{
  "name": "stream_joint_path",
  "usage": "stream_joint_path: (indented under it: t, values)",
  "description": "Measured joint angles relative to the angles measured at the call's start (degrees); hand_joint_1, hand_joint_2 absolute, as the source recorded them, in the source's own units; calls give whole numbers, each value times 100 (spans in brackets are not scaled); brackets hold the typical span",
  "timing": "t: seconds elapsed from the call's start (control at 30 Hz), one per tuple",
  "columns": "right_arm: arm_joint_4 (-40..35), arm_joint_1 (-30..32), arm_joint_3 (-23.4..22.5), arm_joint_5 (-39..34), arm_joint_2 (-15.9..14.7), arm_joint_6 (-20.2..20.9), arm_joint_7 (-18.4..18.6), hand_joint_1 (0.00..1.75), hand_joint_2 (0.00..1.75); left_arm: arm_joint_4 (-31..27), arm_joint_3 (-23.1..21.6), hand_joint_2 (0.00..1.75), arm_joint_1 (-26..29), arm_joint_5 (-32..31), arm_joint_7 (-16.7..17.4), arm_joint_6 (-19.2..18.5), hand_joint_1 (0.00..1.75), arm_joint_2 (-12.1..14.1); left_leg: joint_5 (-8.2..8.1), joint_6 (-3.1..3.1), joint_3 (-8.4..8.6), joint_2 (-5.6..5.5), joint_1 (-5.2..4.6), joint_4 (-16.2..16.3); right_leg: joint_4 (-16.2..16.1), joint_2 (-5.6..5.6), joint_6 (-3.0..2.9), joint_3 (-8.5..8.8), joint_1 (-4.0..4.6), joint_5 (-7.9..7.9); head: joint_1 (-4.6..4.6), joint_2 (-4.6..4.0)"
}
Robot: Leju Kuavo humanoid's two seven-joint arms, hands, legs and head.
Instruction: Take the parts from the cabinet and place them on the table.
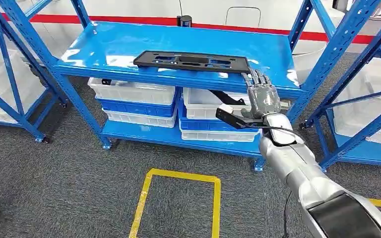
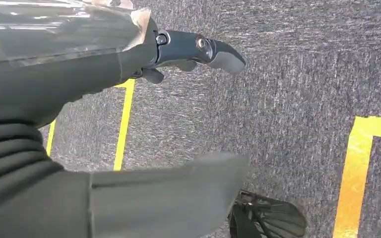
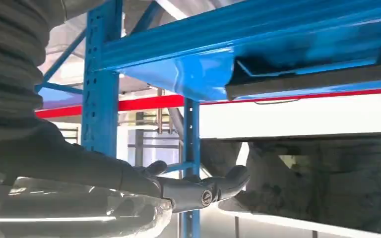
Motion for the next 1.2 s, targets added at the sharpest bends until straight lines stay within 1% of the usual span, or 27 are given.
stream_joint_path:
  t: [0.33, 0.57, 0.7, 0.77, 0.87, 0.9, 1.03, 1.2]
  values:
    - [2, 101, -197, 66, -70, -11, 0, 0, 175, 0, -87, 0, -3, -35, 48, -18, 0, 2, 0, 0, 0, 0, 0, 0, 0, 0, 0, 0, 0, 0, 0, 0]
    - [-28, 165, -275, 197, -92, -7, -140, 0, 175, 0, -105, 0, -16, -81, 68, -35, 0, 9, 0, 0, 0, 0, 0, 0, 0, 0, 0, 1, 0, 0, 0, 0]
    - [-94, 219, -337, 297, -92, 37, -149, 0, 175, 0, -118, 0, -20, -105, 120, -33, 0, 15, 0, 0, 0, 0, 0, 0, 0, 0, 0, 1, 0, 0, -2, 0]
    - [-146, 249, -363, 300, -92, 24, -309, 0, 175, 0, -136, 0, -20, -109, 133, -33, 0, 17, 0, 0, 0, 0, 0, 0, 0, 0, 0, 1, 0, 0, -2, 0]
    - [-306, 351, -391, 295, -68, 24, -660, 0, 175, 0, -138, 0, -23, -109, 155, -33, 0, 20, 0, 0, 0, 1, 0, 0, 0, 1, 0, 1, 0, 0, -2, 0]
    - [-387, 397, -391, 306, -52, 44, -697, 0, 175, 0, -138, 0, -25, -109, 160, -33, 0, 20, 0, 0, 0, 1, 0, 0, 0, 0, 0, 1, 0, 0, 0, 0]
    - [-765, 525, -372, 463, 0, 118, -652, 0, 175, 0, -138, 0, -25, -107, 168, -35, 0, 20, 0, 0, -1, 0, 1, -1, 0, 0, 0, 1, 0, 0, -2, 0]
    - [-953, 584, -359, 522, 17, 162, -590, 0, 175, 0, -138, 0, -26, -105, 171, -35, 0, 20, 0, 0, -1, 1, 0, -1, 0, 0, 0, 1, 0, 0, 0, 0]
